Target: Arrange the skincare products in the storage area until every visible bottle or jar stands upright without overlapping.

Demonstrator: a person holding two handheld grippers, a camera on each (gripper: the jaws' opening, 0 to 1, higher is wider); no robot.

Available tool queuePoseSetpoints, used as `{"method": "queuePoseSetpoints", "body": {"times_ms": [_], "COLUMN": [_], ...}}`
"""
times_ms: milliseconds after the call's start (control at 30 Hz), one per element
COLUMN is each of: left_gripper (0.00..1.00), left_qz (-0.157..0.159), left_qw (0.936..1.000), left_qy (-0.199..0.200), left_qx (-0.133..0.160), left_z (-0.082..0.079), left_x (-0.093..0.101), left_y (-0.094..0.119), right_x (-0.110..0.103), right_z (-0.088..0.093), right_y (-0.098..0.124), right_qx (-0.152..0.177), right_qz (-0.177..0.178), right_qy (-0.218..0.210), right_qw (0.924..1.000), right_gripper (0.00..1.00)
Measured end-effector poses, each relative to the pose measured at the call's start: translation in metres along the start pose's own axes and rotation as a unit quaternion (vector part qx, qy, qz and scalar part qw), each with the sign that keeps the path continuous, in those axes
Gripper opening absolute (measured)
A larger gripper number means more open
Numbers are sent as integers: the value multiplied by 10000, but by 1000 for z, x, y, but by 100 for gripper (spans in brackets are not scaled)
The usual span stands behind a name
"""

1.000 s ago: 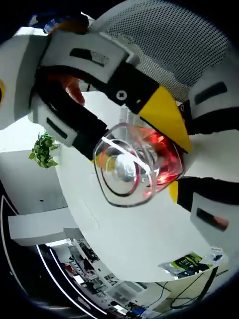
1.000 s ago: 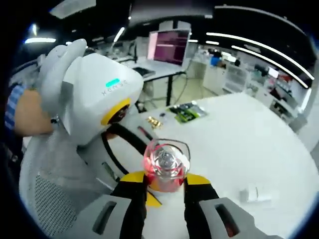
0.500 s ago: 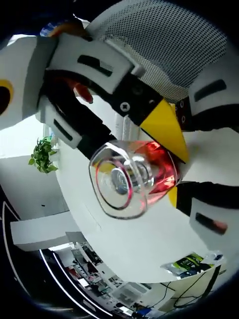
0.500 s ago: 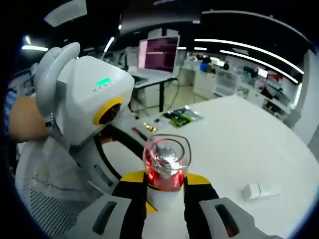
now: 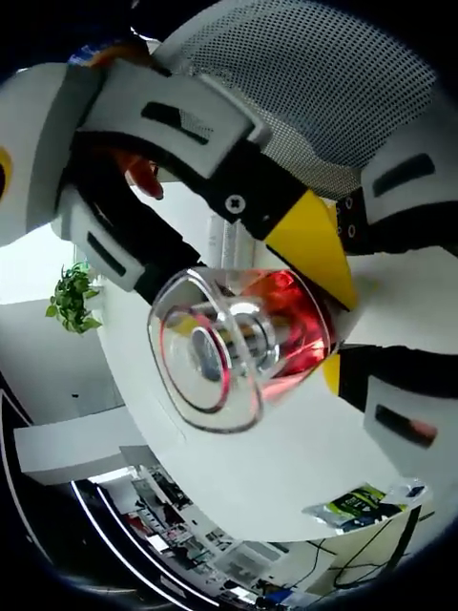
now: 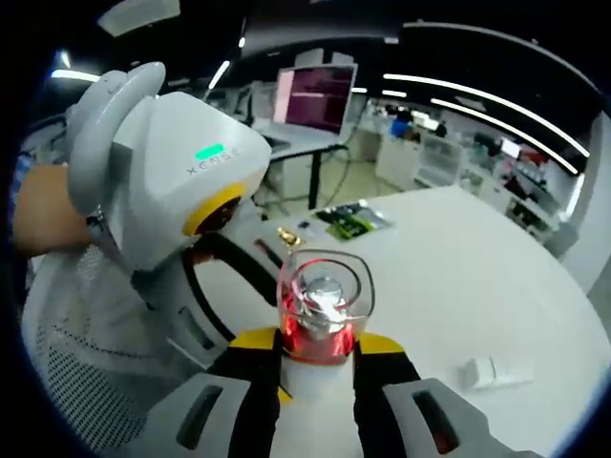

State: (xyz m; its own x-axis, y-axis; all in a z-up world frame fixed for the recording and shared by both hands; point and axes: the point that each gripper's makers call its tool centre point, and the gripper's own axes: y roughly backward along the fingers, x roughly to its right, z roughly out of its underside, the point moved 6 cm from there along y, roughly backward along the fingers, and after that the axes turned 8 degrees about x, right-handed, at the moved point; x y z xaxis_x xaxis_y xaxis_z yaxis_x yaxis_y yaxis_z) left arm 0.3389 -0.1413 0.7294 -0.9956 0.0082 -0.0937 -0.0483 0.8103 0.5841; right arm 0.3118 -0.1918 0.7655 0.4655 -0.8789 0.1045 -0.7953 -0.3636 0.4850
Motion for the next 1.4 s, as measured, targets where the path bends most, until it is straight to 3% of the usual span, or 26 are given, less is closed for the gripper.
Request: {"method": "queuePoseSetpoints", "body": {"times_ms": [300,833,1400], "left_gripper": [34,33,21], "left_qz": [39,83,112], "left_qw": [10000,9997,9991], "left_qy": [-9,-97,-135], "left_qx": [-56,-191,-381], "left_z": [2,6,9], "left_x": [0,1,3], "left_y": [-1,0,1], "right_x": [-2,-2,11], "right_z": [10,18,27], "right_y": [-3,-3,9], "right_qx": [-439,-758,-1062], "right_qz": [-30,-122,-133], "right_qy": [246,164,215], "right_qw": [9987,9969,9940], "right_gripper": [25,23,25]}}
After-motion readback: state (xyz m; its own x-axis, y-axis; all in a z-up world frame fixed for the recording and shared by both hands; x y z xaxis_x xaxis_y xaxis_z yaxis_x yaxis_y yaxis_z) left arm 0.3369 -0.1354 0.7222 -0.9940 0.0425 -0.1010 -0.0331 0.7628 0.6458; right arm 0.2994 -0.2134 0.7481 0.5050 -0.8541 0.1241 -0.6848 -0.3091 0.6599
